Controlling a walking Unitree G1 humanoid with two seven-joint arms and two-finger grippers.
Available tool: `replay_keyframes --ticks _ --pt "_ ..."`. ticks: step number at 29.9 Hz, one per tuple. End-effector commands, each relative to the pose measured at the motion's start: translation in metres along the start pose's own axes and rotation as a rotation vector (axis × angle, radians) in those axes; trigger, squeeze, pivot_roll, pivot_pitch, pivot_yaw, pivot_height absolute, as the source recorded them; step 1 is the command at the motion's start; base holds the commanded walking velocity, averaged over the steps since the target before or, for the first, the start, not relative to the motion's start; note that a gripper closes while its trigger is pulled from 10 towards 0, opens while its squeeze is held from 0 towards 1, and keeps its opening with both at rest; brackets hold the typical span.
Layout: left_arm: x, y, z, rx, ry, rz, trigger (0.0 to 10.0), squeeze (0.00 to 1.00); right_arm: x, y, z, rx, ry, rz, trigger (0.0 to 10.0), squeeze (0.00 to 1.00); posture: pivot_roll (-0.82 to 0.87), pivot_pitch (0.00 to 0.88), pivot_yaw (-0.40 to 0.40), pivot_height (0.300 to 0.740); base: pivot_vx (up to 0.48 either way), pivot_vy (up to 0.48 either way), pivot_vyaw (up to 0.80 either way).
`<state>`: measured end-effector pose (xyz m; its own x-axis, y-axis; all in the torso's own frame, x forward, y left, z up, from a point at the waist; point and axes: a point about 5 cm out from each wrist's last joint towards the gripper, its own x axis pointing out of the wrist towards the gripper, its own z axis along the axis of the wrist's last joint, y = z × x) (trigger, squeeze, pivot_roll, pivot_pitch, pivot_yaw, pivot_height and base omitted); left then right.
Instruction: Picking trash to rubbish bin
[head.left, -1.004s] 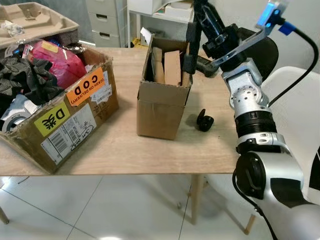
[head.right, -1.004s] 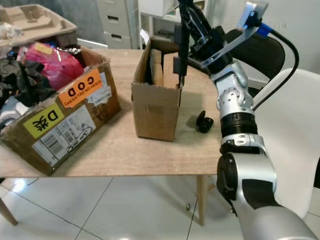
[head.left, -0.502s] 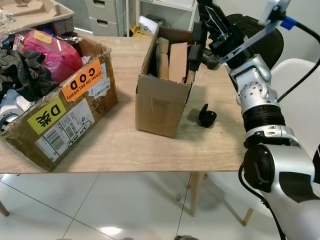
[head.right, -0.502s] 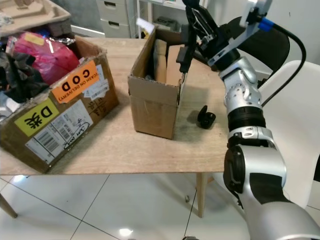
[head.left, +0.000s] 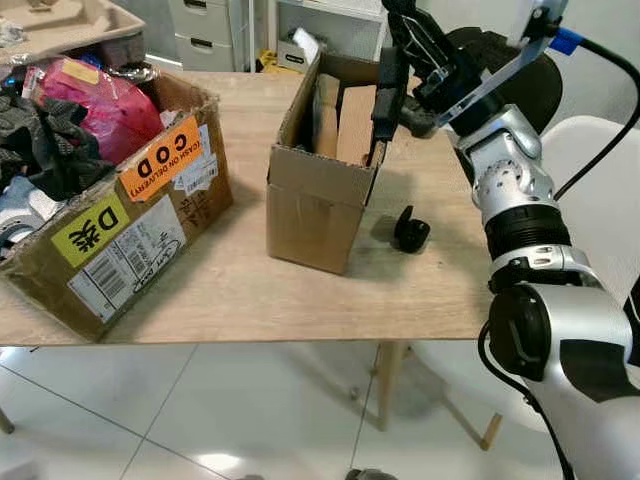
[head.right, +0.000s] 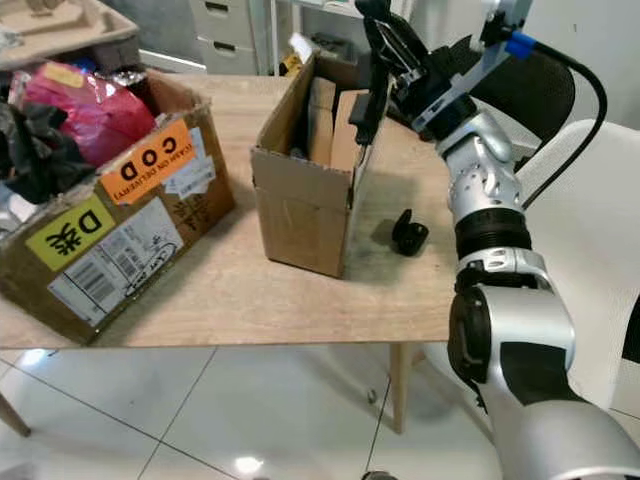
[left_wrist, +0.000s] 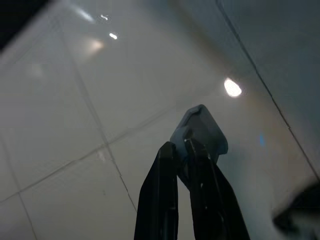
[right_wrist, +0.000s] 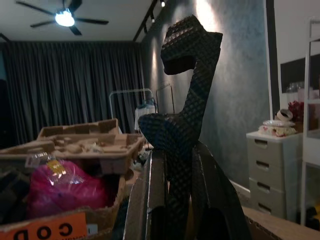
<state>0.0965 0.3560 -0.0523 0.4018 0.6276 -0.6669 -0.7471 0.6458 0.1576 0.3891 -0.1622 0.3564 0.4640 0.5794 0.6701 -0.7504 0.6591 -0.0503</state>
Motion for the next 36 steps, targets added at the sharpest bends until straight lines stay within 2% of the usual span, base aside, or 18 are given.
replay_keyframes --ticks 1,3,5,6,7,9,10,12,15,18,19,20,21,25,29,32,35,36 --pt "0.001 0.036 0.021 -0.160 -0.080 0.147 10.0 0.00 0.004 0.001 0.009 0.051 -0.065 0.024 10.0 0.29 0.09 0.182 -0.023 0.740 0.000 0.000 0.00" --pt "0.002 0.049 0.035 -0.228 -0.135 0.191 10.0 0.00 0.005 0.001 0.014 0.088 -0.111 0.033 10.0 0.29 0.09 0.182 -0.023 0.740 0.000 0.000 0.00" --pt "0.002 0.049 0.035 -0.228 -0.135 0.191 10.0 0.00 0.005 0.001 0.014 0.088 -0.111 0.033 10.0 0.29 0.09 0.182 -0.023 0.740 0.000 0.000 0.00" --pt "0.001 0.073 0.075 -0.361 -0.289 0.261 10.0 0.00 0.007 0.000 0.026 0.166 -0.216 0.045 10.0 0.00 0.10 0.169 -0.030 0.740 0.000 0.000 0.00" --pt "0.001 0.073 0.075 -0.361 -0.289 0.261 10.0 0.00 0.007 0.000 0.026 0.166 -0.216 0.045 10.0 0.00 0.10 0.169 -0.030 0.740 0.000 0.000 0.00" --pt "-0.005 0.095 0.108 -0.493 -0.422 0.322 10.0 0.00 0.009 -0.001 0.035 0.216 -0.290 0.061 10.0 0.00 0.10 0.165 -0.031 0.740 0.000 0.000 0.00" --pt "-0.005 0.095 0.108 -0.493 -0.422 0.322 10.0 0.00 0.009 -0.001 0.035 0.216 -0.290 0.061 10.0 0.00 0.10 0.165 -0.031 0.740 0.000 0.000 0.00" --pt "-0.014 0.114 0.147 -0.621 -0.578 0.344 10.0 0.00 0.011 -0.001 0.043 0.236 -0.328 0.073 10.0 0.00 0.10 0.149 -0.039 0.740 0.000 0.000 0.00" --pt "-0.018 0.120 0.160 -0.666 -0.636 0.341 10.0 0.00 0.012 -0.001 0.046 0.240 -0.337 0.078 10.0 0.00 0.10 0.149 -0.039 0.740 0.000 0.000 0.00" --pt "-0.035 0.116 0.220 -0.756 -0.891 0.151 10.0 0.00 0.011 -0.001 0.046 0.170 -0.297 0.068 10.0 0.00 0.10 0.132 -0.049 0.740 0.000 0.000 0.00" --pt "-0.035 0.116 0.220 -0.756 -0.891 0.151 10.0 0.00 0.011 -0.001 0.046 0.170 -0.297 0.068 10.0 0.00 0.10 0.132 -0.049 0.740 0.000 0.000 0.00" --pt "-0.052 0.106 0.258 -0.735 -1.061 -0.012 10.0 0.00 0.011 -0.001 0.049 0.148 -0.320 0.034 10.0 0.00 0.10 0.129 -0.052 0.740 0.000 0.000 0.00" --pt "-0.061 0.100 0.274 -0.741 -1.139 -0.095 10.0 0.00 0.010 0.002 0.054 0.162 -0.351 0.050 10.0 0.00 0.10 0.127 -0.055 0.740 0.000 0.000 0.00" --pt "-0.076 0.092 0.293 -0.745 -1.244 -0.221 10.0 0.00 0.011 0.009 0.059 0.164 -0.370 0.095 10.0 0.00 0.10 0.122 -0.060 0.740 0.000 0.000 0.00" --pt "-0.123 0.050 0.328 -0.631 -1.446 -0.690 10.0 0.00 0.012 0.020 0.042 -0.008 -0.197 0.064 10.0 0.00 0.10 0.113 -0.067 0.740 0.000 0.000 0.00" --pt "-0.133 0.043 0.332 -0.602 -1.472 -0.774 10.0 0.00 0.012 0.021 0.035 -0.052 -0.155 0.049 10.0 0.00 0.10 0.113 -0.066 0.740 0.000 0.000 0.00" --pt "-0.158 0.028 0.338 -0.516 -1.524 -1.011 10.0 0.00 0.006 0.020 0.025 -0.065 -0.112 0.018 10.0 0.00 0.09 0.108 -0.068 0.740 0.000 0.000 0.00" --pt "-0.158 0.028 0.338 -0.516 -1.524 -1.011 10.0 0.00 0.006 0.020 0.025 -0.065 -0.112 0.018 10.0 0.00 0.09 0.108 -0.068 0.740 0.000 0.000 0.00"
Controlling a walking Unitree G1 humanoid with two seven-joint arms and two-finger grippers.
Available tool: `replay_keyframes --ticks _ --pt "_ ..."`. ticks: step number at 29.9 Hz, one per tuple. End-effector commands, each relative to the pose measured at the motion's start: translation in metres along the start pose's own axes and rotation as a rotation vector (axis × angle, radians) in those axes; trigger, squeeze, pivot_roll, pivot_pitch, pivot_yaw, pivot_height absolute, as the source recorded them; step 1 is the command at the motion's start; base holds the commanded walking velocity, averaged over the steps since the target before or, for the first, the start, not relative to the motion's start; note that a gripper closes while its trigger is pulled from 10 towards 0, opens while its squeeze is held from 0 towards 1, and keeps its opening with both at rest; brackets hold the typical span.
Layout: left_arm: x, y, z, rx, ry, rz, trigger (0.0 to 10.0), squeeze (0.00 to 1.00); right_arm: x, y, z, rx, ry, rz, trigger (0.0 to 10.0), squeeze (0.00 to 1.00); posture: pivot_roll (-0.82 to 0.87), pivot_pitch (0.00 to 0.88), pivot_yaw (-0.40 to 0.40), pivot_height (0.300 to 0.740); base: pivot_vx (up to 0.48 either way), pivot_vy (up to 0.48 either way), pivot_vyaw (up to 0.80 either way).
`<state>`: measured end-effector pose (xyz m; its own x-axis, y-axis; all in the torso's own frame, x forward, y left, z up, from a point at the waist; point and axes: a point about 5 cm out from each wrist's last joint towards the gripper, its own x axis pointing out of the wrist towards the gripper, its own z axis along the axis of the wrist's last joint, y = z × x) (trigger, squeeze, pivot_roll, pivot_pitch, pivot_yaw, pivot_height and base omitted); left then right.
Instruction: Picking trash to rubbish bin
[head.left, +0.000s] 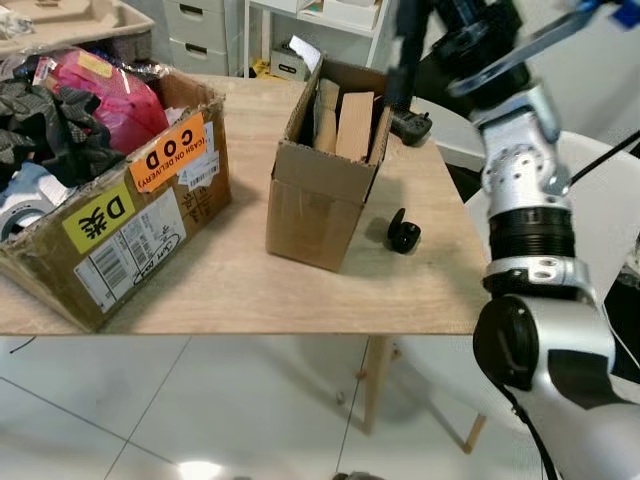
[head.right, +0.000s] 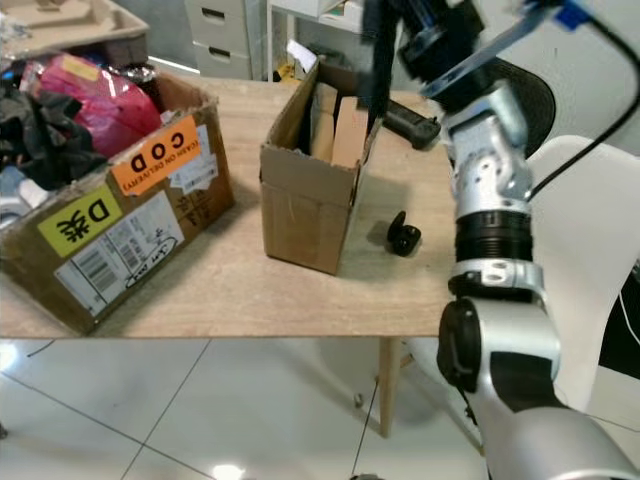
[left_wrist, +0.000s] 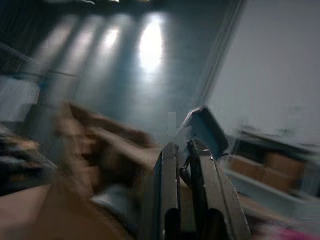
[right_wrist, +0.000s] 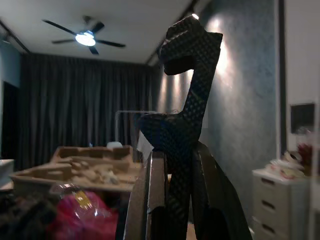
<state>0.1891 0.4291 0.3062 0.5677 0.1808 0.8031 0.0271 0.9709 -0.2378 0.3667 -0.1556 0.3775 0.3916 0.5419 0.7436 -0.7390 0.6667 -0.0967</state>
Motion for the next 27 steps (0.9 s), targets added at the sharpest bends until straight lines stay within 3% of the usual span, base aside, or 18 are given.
replay_keyframes --ticks 1,4,5,6,7,9,14,17,18,22,27 --pt "0.000 -0.014 -0.002 -0.068 0.011 -0.113 10.0 0.00 -0.004 -0.001 0.001 -0.027 0.007 -0.025 10.0 0.00 0.09 0.108 -0.068 0.740 0.000 0.000 0.00" --pt "0.001 -0.034 0.004 -0.166 -0.004 -0.261 10.0 0.00 -0.011 -0.007 0.000 -0.060 0.051 -0.095 10.0 0.00 0.09 0.106 -0.066 0.740 0.000 0.000 0.00" --pt "0.001 -0.034 0.004 -0.166 -0.004 -0.261 10.0 0.00 -0.011 -0.007 0.000 -0.060 0.051 -0.095 10.0 0.00 0.09 0.106 -0.066 0.740 0.000 0.000 0.00" --pt "-0.002 -0.052 0.005 -0.235 0.017 -0.388 10.0 0.00 -0.016 -0.015 -0.002 -0.107 0.099 -0.166 10.0 0.00 0.09 0.106 -0.065 0.740 0.000 0.000 0.00" --pt "-0.003 -0.061 0.003 -0.260 0.038 -0.443 10.0 0.00 -0.018 -0.020 -0.003 -0.136 0.123 -0.198 10.0 0.00 0.09 0.106 -0.065 0.740 0.000 0.000 0.00" --pt "-0.004 -0.067 0.001 -0.277 0.057 -0.480 10.0 0.00 -0.020 -0.022 -0.003 -0.160 0.139 -0.220 10.0 0.00 0.09 0.107 -0.065 0.740 0.000 0.000 0.00" --pt "-0.019 -0.128 -0.021 -0.370 0.287 -0.834 10.0 0.00 -0.024 -0.033 -0.001 -0.204 0.176 -0.310 10.0 0.00 0.09 0.112 -0.066 0.740 0.000 0.000 0.00" --pt "-0.027 -0.146 -0.028 -0.385 0.380 -0.950 10.0 0.00 -0.023 -0.036 0.001 -0.209 0.184 -0.327 10.0 0.00 0.09 0.111 -0.067 0.740 0.000 0.000 0.00" --pt "-0.032 -0.163 -0.032 -0.413 0.424 -1.045 10.0 0.00 -0.021 -0.038 0.002 -0.214 0.199 -0.333 10.0 0.00 0.09 0.112 -0.068 0.740 0.000 0.000 0.00" --pt "-0.034 -0.174 -0.032 -0.441 0.433 -1.109 10.0 0.00 -0.018 -0.038 0.003 -0.216 0.207 -0.330 10.0 0.00 0.09 0.116 -0.068 0.740 0.000 0.000 0.00" --pt "-0.045 -0.202 -0.040 -0.488 0.519 -1.242 10.0 0.00 -0.008 -0.038 0.003 -0.214 0.219 -0.322 10.0 0.00 0.09 0.130 -0.061 0.740 0.000 0.000 0.00"
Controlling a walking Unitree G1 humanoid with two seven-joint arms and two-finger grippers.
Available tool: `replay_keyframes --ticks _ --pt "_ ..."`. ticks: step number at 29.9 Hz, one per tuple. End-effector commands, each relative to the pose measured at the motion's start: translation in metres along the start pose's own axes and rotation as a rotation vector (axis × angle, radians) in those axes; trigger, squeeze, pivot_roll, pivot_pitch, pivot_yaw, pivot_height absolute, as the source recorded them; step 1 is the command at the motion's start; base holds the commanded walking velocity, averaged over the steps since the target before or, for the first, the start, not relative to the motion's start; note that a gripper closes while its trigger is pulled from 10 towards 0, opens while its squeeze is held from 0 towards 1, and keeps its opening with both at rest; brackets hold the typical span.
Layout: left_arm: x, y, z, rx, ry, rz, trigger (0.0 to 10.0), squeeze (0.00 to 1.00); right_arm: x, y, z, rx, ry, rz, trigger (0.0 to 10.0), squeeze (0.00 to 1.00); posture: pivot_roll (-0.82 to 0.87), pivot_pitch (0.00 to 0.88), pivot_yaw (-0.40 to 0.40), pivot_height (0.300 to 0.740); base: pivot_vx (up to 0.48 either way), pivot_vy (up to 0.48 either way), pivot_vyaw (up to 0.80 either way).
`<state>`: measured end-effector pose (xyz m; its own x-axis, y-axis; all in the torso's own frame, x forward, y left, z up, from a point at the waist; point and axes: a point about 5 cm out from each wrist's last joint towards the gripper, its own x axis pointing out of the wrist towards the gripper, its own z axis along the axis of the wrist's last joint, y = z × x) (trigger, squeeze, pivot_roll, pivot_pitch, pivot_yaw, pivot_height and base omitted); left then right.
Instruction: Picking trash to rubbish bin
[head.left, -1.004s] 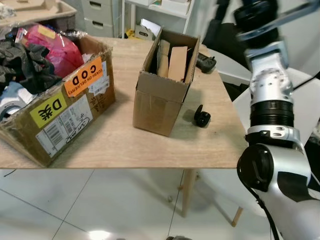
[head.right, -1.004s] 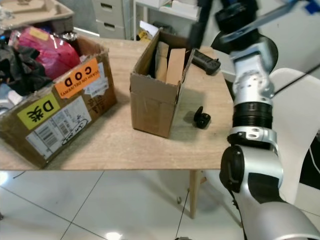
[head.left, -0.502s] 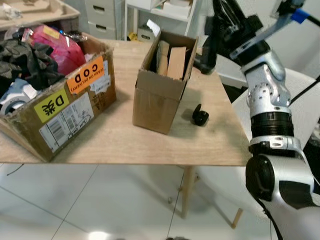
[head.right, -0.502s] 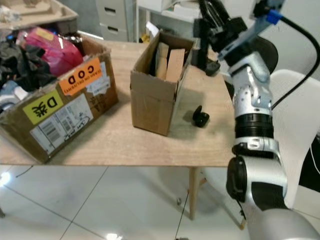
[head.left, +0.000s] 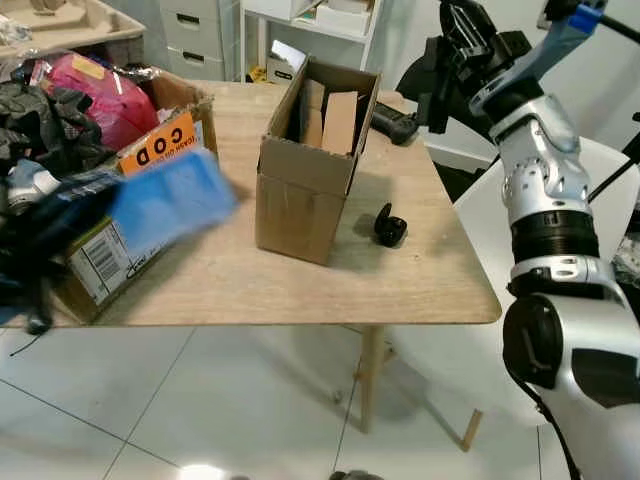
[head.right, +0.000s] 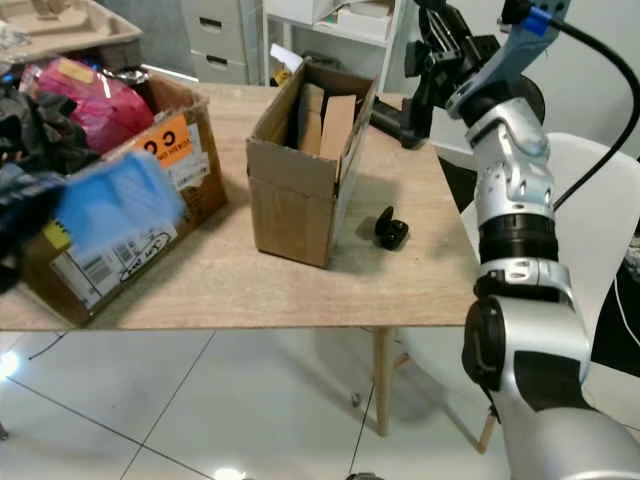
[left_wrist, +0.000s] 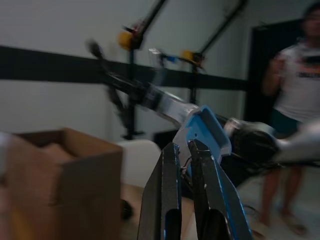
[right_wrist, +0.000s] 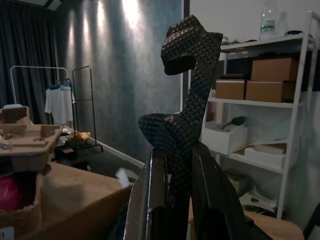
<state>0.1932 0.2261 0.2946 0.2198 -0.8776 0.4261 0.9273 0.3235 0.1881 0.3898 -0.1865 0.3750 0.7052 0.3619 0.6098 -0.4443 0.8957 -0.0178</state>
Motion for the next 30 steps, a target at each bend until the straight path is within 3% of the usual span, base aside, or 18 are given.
replay_keyframes --ticks 1,8,9,11,16,23,30 --pt "0.007 -0.004 0.000 0.007 0.059 -0.045 10.0 0.00 0.002 -0.001 0.002 -0.017 0.009 0.006 10.0 0.00 0.09 0.130 -0.061 0.740 0.000 0.000 0.00" --pt "0.015 -0.009 -0.004 -0.015 0.070 -0.075 10.0 0.00 0.011 0.008 -0.006 0.004 0.043 0.023 10.0 0.00 0.09 0.153 -0.057 0.740 0.000 0.000 0.00" --pt "0.019 -0.010 -0.007 -0.026 0.087 -0.078 10.0 0.00 0.015 0.017 -0.012 0.006 0.072 0.055 10.0 0.00 0.10 0.172 -0.057 0.740 0.000 0.000 0.00" --pt "0.020 -0.011 -0.008 -0.029 0.091 -0.079 10.0 0.00 0.017 0.019 -0.014 0.006 0.080 0.064 10.0 0.00 0.10 0.172 -0.057 0.740 0.000 0.000 0.00" --pt "0.029 -0.005 -0.008 0.028 0.135 -0.014 10.0 0.00 0.020 0.033 -0.017 0.010 0.080 0.156 10.0 0.00 0.10 0.198 -0.053 0.740 0.000 0.000 0.00" --pt "0.039 0.006 -0.009 0.060 0.154 0.067 10.0 0.00 0.032 0.035 0.026 0.088 -0.091 0.225 10.0 0.00 0.09 0.217 -0.043 0.740 0.000 0.000 0.00" --pt "0.041 0.014 -0.014 0.081 0.187 0.134 10.0 0.00 0.036 0.036 0.048 0.114 -0.174 0.247 10.0 0.00 0.08 0.223 -0.039 0.740 0.000 0.000 0.00"
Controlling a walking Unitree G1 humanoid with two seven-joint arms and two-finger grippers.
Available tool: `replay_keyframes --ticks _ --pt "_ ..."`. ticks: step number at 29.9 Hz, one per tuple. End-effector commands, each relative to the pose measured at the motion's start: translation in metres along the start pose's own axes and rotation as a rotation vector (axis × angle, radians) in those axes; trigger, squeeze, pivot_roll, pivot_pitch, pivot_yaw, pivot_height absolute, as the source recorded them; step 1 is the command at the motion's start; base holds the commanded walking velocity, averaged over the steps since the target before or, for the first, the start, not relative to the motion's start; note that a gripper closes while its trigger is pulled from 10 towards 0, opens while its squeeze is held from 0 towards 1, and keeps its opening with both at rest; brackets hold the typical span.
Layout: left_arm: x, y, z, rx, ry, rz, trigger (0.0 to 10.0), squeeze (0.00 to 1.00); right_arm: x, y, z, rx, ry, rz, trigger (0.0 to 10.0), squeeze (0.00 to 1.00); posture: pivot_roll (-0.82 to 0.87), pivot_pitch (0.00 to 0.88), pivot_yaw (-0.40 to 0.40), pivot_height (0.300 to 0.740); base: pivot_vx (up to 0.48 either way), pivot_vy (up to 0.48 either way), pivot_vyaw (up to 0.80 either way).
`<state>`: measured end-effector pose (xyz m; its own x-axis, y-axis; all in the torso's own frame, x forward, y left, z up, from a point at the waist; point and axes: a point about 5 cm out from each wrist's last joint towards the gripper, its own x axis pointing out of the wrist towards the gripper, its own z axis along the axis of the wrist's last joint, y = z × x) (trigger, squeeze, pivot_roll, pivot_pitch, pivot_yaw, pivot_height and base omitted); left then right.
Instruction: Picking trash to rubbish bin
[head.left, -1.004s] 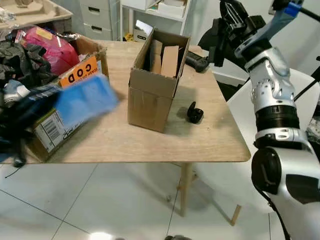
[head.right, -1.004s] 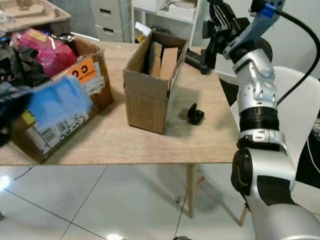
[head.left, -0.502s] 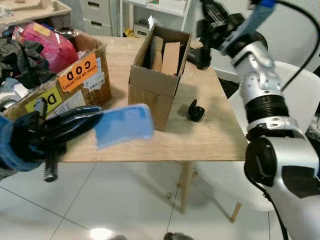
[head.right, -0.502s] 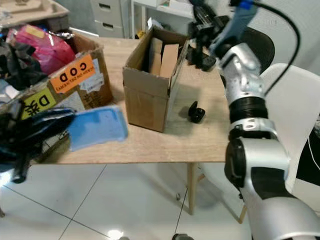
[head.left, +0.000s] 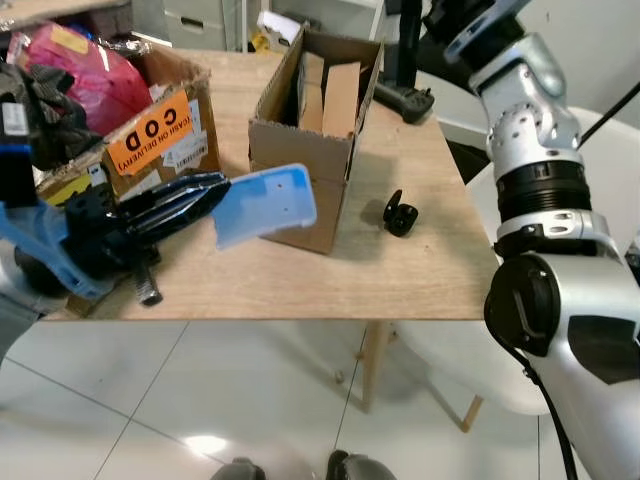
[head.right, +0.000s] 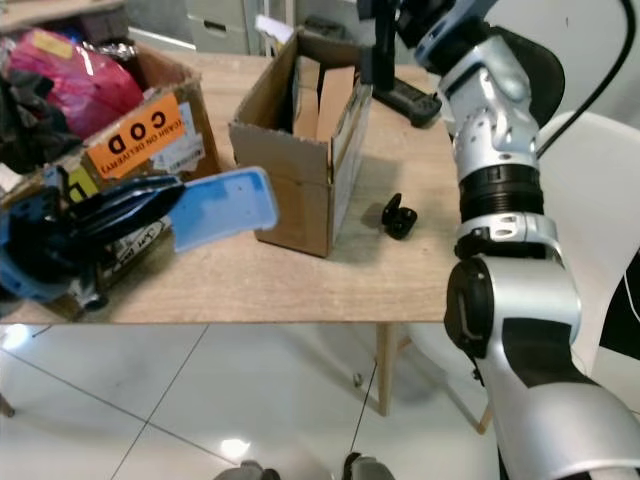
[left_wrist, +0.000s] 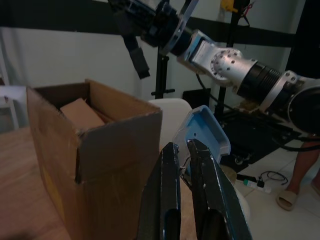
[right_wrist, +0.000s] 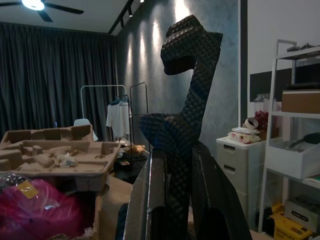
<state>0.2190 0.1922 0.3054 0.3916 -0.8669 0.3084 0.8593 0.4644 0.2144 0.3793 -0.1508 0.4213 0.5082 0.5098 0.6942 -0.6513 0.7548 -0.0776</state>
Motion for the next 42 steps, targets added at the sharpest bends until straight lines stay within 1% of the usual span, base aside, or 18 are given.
replay_keyframes --ticks 1,3,10,11,13,17,19,20,23,24,29,30,31,33,36,39,40,42 --pt "0.002 -0.002 -0.004 0.000 0.027 -0.002 10.0 0.00 0.005 0.001 0.015 -0.010 -0.046 0.022 10.0 0.00 0.08 0.223 -0.039 0.740 0.000 0.000 0.00" --pt "0.002 0.001 -0.004 0.004 0.037 0.023 10.0 0.00 0.007 0.002 0.021 -0.006 -0.071 0.027 10.0 0.00 0.08 0.225 -0.038 0.740 0.000 0.000 0.00" --pt "0.002 0.007 -0.004 0.022 0.042 0.079 10.0 0.00 0.008 0.004 0.022 -0.001 -0.086 0.022 10.0 0.00 0.08 0.232 -0.038 0.740 0.000 0.000 0.00" --pt "0.002 0.008 -0.003 0.027 0.042 0.089 10.0 0.00 0.009 0.006 0.014 -0.022 -0.066 0.022 10.0 0.00 0.08 0.237 -0.037 0.740 0.000 0.000 0.00" --pt "0.001 0.008 -0.002 0.029 0.042 0.091 10.0 0.00 0.009 0.007 0.011 -0.036 -0.054 0.022 10.0 0.00 0.08 0.237 -0.037 0.740 0.000 0.000 0.00" --pt "0.001 0.007 0.000 0.035 0.038 0.097 10.0 0.00 0.011 0.014 -0.001 -0.034 -0.042 0.047 10.0 0.00 0.09 0.248 -0.036 0.740 0.000 0.000 0.00" --pt "0.000 0.006 0.002 0.039 0.043 0.096 10.0 0.00 0.010 0.015 -0.014 -0.099 0.006 0.028 10.0 0.00 0.10 0.256 -0.036 0.740 0.000 0.000 0.00" --pt "-0.001 0.005 0.003 0.041 0.045 0.094 10.0 0.00 0.010 0.016 -0.018 -0.104 0.011 0.030 10.0 0.00 0.11 0.266 -0.036 0.740 0.000 0.000 0.00" --pt "-0.002 0.004 0.005 0.043 0.048 0.093 10.0 0.00 0.008 0.019 -0.024 -0.078 0.006 0.041 10.0 0.00 0.12 0.271 -0.034 0.740 0.000 0.000 0.00" --pt "-0.003 0.002 0.008 0.047 0.053 0.095 10.0 0.00 0.008 0.024 -0.028 -0.037 -0.017 0.073 10.0 0.00 0.13 0.285 -0.034 0.740 0.000 0.000 0.00" --pt "-0.005 0.000 0.010 0.049 0.060 0.098 10.0 0.00 0.010 0.029 -0.030 -0.004 -0.045 0.102 10.0 0.00 0.14 0.293 -0.033 0.740 0.000 0.000 0.00" --pt "-0.006 -0.001 0.010 0.049 0.065 0.100 10.0 0.00 0.010 0.031 -0.036 -0.016 -0.012 0.101 10.0 0.00 0.14 0.295 -0.035 0.740 0.000 0.000 0.00" --pt "-0.006 -0.001 0.010 0.049 0.065 0.100 10.0 0.00 0.010 0.031 -0.036 -0.016 -0.012 0.101 10.0 0.00 0.14 0.295 -0.035 0.740 0.000 0.000 0.00" --pt "-0.006 -0.001 0.010 0.049 0.066 0.101 10.0 0.00 0.009 0.032 -0.044 -0.040 0.035 0.097 10.0 0.00 0.14 0.296 -0.035 0.740 0.000 0.000 0.00" --pt "-0.006 -0.001 0.010 0.045 0.067 0.104 10.0 0.00 0.005 0.031 -0.057 -0.136 0.139 0.085 10.0 0.00 0.13 0.295 -0.036 0.740 0.000 0.000 0.00" --pt "-0.006 -0.001 0.010 0.045 0.067 0.105 10.0 0.00 0.004 0.031 -0.059 -0.150 0.160 0.083 10.0 0.00 0.13 0.294 -0.036 0.740 0.000 0.000 0.00" --pt "-0.005 -0.001 0.009 0.042 0.065 0.102 10.0 0.00 0.002 0.028 -0.063 -0.176 0.203 0.060 10.0 0.00 0.12 0.291 -0.035 0.740 0.000 0.000 0.00" --pt "-0.005 -0.001 0.009 0.041 0.065 0.102 10.0 0.00 0.001 0.026 -0.063 -0.181 0.214 0.051 10.0 0.00 0.12 0.291 -0.035 0.740 0.000 0.000 0.00"
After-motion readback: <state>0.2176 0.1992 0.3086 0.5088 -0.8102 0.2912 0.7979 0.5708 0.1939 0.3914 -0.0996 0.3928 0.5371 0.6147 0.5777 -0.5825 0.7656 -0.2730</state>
